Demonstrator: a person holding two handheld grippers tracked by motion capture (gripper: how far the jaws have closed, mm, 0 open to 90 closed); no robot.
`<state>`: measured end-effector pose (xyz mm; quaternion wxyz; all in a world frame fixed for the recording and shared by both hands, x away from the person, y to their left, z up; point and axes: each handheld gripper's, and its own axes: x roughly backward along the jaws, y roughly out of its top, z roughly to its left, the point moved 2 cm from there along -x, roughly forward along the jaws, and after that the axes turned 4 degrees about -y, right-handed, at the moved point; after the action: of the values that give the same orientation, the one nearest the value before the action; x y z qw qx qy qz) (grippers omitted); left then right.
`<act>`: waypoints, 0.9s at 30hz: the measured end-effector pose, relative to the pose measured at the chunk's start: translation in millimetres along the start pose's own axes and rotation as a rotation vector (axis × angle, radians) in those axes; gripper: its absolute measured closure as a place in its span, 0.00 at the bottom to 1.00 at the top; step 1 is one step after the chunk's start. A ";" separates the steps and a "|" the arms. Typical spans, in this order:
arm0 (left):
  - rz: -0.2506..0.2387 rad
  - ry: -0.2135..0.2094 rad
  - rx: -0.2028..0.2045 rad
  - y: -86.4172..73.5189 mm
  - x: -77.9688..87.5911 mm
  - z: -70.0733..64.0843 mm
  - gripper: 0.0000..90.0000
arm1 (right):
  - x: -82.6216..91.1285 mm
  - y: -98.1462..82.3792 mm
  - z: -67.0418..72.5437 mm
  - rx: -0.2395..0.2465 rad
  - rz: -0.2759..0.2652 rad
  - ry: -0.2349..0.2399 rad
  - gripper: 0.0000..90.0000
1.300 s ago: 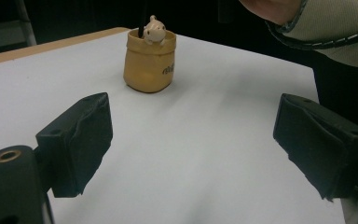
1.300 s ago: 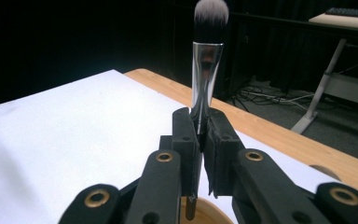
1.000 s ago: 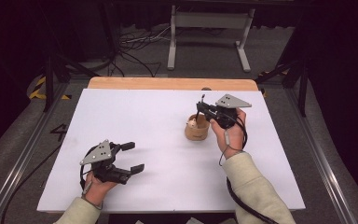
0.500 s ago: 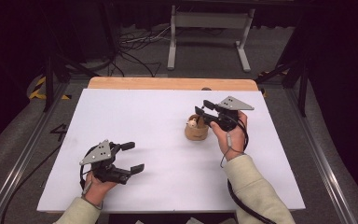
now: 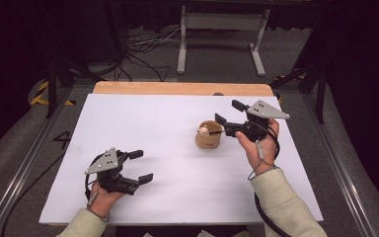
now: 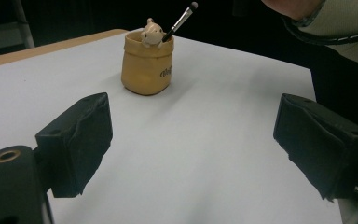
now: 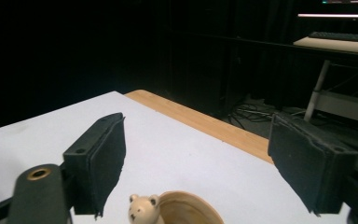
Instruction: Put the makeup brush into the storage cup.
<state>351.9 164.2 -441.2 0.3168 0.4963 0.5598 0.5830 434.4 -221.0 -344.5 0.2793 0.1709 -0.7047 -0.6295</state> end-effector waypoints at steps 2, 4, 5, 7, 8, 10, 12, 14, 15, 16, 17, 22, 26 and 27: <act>0.001 0.004 -0.002 0.7 0.5 0.3 0.14 | 7.9 1.2 0.5 0.015 -0.003 0.010 0.17; -0.001 0.001 0.003 1.0 1.1 0.4 0.14 | 15.7 1.3 2.2 0.023 -0.001 0.031 0.13; -0.004 0.002 0.005 1.0 1.6 0.4 0.14 | 19.2 0.8 2.7 0.034 -0.005 0.033 0.11; -0.002 0.004 0.005 0.6 3.6 0.5 0.13 | 27.9 -0.8 4.5 0.046 -0.003 0.039 0.08; -0.004 0.005 0.004 0.3 5.6 0.8 0.13 | 30.7 -1.5 4.8 0.048 -0.003 0.040 0.07; -0.008 0.010 0.006 0.4 9.6 1.0 0.13 | 39.5 -3.1 5.0 0.052 -0.009 0.046 0.06; -0.018 0.017 0.012 0.9 14.2 0.7 0.13 | 48.5 -4.9 5.0 0.054 -0.008 0.057 0.05; -0.024 0.021 0.014 0.6 17.7 0.6 0.13 | 57.4 -7.6 4.5 0.058 -0.002 0.058 0.05; -0.024 0.021 0.014 0.6 17.7 0.6 0.13 | 61.0 -9.1 4.1 0.059 0.001 0.060 0.05; -0.022 0.025 0.012 0.2 20.7 0.9 0.13 | 64.2 -10.7 3.7 0.059 0.002 0.062 0.05; -0.027 0.028 0.014 0.1 22.0 0.6 0.13 | 67.5 -12.4 3.4 0.060 0.005 0.061 0.05; -0.034 0.030 0.013 0.7 25.6 -0.1 0.13 | 81.9 -22.5 -0.3 0.051 0.006 0.061 0.03; -0.033 0.030 0.009 0.4 29.3 -0.6 0.13 | 88.4 -29.0 -2.1 0.052 0.011 0.065 0.02; -0.035 0.033 0.013 -0.2 30.6 -0.9 0.13 | 90.1 -31.3 -2.9 0.056 0.006 0.069 0.02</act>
<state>341.7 192.2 -434.4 0.3144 0.4786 0.5774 0.5820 361.9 -281.4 -359.1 0.3006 0.1981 -0.7123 -0.6025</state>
